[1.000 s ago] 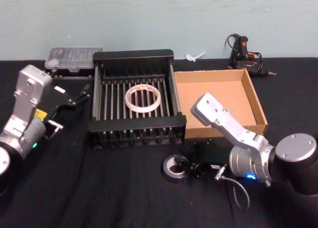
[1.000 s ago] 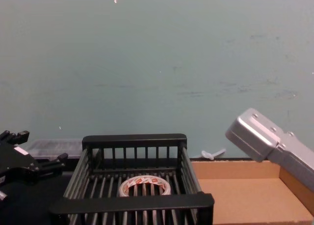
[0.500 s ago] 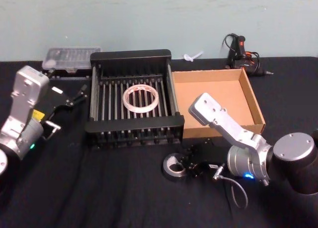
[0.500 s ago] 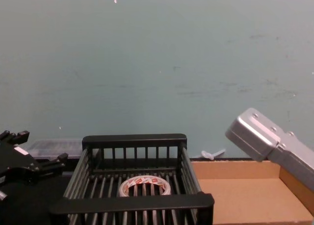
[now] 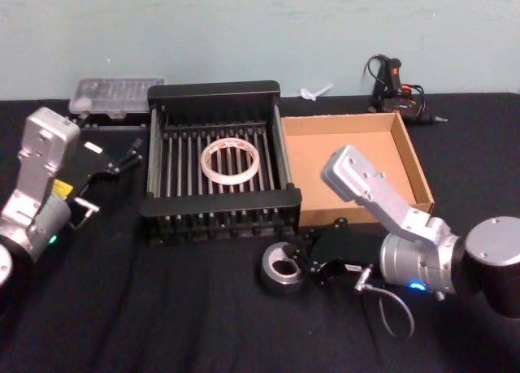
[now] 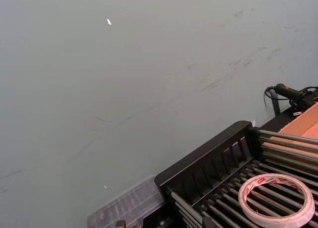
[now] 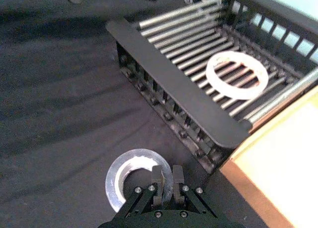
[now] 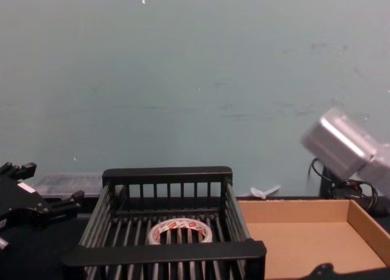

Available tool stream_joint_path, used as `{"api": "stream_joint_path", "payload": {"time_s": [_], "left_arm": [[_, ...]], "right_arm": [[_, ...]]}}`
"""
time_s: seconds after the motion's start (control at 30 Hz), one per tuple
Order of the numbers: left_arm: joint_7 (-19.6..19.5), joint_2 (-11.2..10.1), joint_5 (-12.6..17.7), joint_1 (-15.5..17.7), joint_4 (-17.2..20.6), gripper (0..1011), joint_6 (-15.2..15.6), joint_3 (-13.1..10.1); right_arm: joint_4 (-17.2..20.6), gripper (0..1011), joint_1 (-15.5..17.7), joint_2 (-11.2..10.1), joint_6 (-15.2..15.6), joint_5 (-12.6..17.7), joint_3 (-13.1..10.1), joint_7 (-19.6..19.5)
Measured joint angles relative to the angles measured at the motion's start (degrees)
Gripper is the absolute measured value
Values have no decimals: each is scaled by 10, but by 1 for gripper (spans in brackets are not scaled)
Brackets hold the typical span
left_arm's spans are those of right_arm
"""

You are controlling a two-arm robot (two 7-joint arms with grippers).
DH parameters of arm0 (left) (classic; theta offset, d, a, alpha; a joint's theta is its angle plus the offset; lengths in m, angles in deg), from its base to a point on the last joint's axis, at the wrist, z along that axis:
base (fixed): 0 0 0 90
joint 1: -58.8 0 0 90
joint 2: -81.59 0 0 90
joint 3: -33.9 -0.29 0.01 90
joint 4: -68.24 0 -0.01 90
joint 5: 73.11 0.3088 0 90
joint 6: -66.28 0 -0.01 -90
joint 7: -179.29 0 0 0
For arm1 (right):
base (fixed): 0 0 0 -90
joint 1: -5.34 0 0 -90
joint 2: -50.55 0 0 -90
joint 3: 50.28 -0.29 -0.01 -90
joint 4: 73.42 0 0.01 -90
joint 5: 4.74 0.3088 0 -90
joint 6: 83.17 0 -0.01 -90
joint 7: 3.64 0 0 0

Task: Pick up the white tape and place it into the black box , Pick up the silver tape and place it into the brown box.

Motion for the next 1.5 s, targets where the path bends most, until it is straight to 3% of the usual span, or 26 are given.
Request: {"api": "stream_joint_path", "payload": {"time_s": [0.43,0.77,1.13,1.5], "left_arm": [[0,0,0,0,0,1001,0,0],[0,0,0,0,0,1001,0,0],[0,0,0,0,0,1001,0,0],[0,0,0,0,0,1001,0,0]], "right_arm": [[46,135,17,-35,-61,42,-38,-5],[55,135,14,-33,-93,55,-77,-47],[12,135,-16,13,-98,38,-117,-122],[-77,135,-75,63,-79,0,-114,-153]]}}
